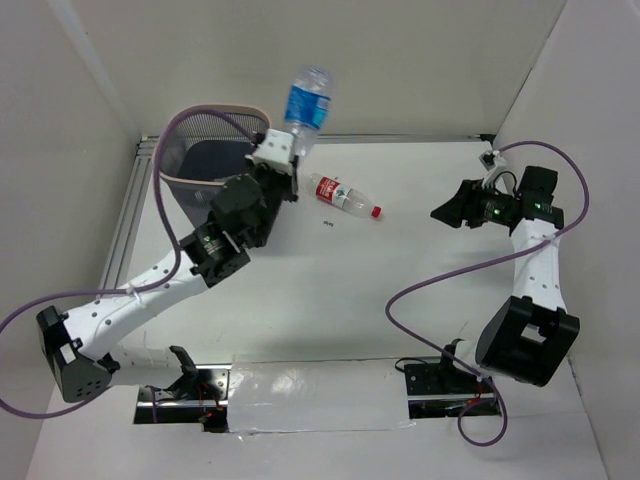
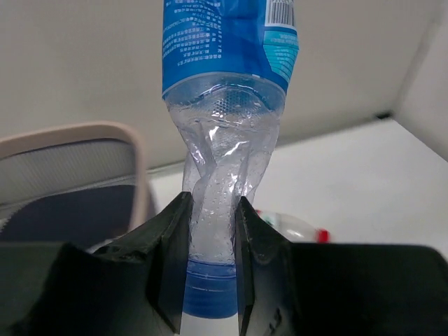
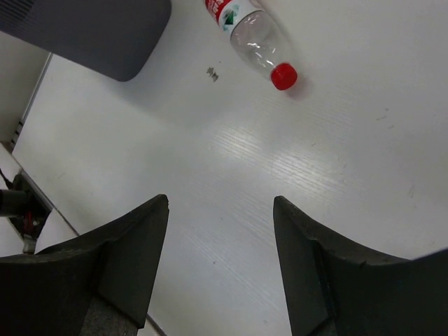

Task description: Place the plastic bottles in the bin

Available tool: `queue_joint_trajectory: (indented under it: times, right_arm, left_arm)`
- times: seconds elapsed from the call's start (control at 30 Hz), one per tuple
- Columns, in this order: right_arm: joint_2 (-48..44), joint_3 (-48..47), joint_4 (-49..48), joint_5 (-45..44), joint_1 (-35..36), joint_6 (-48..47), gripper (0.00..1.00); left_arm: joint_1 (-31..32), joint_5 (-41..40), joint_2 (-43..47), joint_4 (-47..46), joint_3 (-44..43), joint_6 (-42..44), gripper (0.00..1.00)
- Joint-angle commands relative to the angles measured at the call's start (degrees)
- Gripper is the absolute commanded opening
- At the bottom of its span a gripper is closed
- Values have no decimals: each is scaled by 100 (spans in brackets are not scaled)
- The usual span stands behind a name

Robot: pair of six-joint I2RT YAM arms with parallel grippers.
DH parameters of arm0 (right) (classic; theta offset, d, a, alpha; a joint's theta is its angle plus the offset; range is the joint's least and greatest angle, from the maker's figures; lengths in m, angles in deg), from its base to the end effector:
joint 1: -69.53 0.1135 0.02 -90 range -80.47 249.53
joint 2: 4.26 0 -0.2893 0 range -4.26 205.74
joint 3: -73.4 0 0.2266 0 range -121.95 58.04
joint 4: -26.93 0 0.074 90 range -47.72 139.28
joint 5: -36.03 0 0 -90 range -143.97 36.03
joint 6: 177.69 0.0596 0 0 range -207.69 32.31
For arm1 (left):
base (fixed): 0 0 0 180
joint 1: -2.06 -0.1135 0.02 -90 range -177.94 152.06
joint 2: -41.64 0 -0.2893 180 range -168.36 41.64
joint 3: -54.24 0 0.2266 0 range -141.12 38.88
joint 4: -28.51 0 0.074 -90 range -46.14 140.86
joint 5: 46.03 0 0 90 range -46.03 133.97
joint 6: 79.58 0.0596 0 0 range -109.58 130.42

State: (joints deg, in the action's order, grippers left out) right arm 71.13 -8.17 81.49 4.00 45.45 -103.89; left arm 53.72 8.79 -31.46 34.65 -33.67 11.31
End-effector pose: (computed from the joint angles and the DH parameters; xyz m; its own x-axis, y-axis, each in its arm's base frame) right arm 0.2420 -0.0528 0.3389 -0.5724 0.0937 -0.8146 -0.4763 0.7707 0.4233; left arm 0.1983 -0.1954 0.4667 0.0980 -0.1034 -0.9898 0.2863 0.9555 -0.0715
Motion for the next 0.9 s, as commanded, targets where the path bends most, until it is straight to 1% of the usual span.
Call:
queue_joint_trajectory:
  times: [0.0, 0.03, 0.07, 0.1, 0.13, 0.17, 0.2, 0.23, 0.3, 0.37, 0.4, 0.43, 0.47, 0.57, 0.6, 0.7, 0.77, 0.8, 0.87]
  right_arm:
    - [-209, 56, -343, -93, 349, -102, 68]
    - [-209, 56, -421, -250, 438, -32, 68]
    - [-209, 56, -492, -304, 526, -32, 68]
    - [-209, 56, -492, -365, 692, 21, 70]
    - [-209, 56, -545, -488, 781, 21, 71]
    - [-209, 56, -623, -541, 851, 82, 71]
    - [-209, 117, -737, -603, 956, 161, 73]
    - [-209, 170, -738, -603, 1010, 223, 73]
    - [-209, 170, -853, -743, 1097, 285, 81]
    - [-209, 223, -932, -858, 1238, 355, 90]
    - [-209, 223, -993, -928, 1239, 355, 99]
    - [-209, 223, -993, -928, 1300, 355, 100]
    - [-157, 223, -1063, -1042, 1361, 355, 100]
    - [-87, 223, -1230, -1297, 1572, 268, 100]
    - [-17, 223, -1352, -1498, 1633, 198, 100]
    - [299, 154, -1528, -1788, 1915, -207, 100]
    - [632, -39, -1678, -1956, 2134, -435, 100]
    - [765, -101, -1835, -2200, 2222, -514, 100]
    - [1229, -277, -1968, -2448, 2512, -760, 100]
  left_arm:
    - [-559, -847, 252, -571, -23, 236, 0]
    - [-926, -850, 252, -660, 109, 237, 0]
    - [-1112, -850, 313, -556, 110, 237, 0]
    - [-1297, -850, 314, -425, 110, 19, 0]
    - [-1612, -850, 314, -302, 180, -70, 0]
    - [-1772, -850, 384, -170, 180, -158, 0]
    - [-2095, -694, 384, -3, 232, -315, 0]
    - [-2238, -631, 384, -2, 233, -395, 1]
    - [-2475, -473, 384, 165, 233, -458, 1]
    - [-2722, -271, 315, 218, 233, -519, 12]
    - [-2775, -192, 314, 279, 233, -580, 20]
    - [-2775, -130, 183, 341, 233, -581, 30]
    - [-2845, -130, 130, 341, 172, -581, 54]
    - [-2916, -24, -10, 411, -65, -686, 86]
    - [-2916, 37, -98, 481, -153, -738, 100]
    - [-2916, 117, -222, 552, -557, -739, 100]
    - [-2723, 117, -222, 675, -830, -739, 100]
    - [-2636, 117, -135, 675, -900, -669, 100]
    - [-2320, 440, 41, 841, -1024, -608, 100]
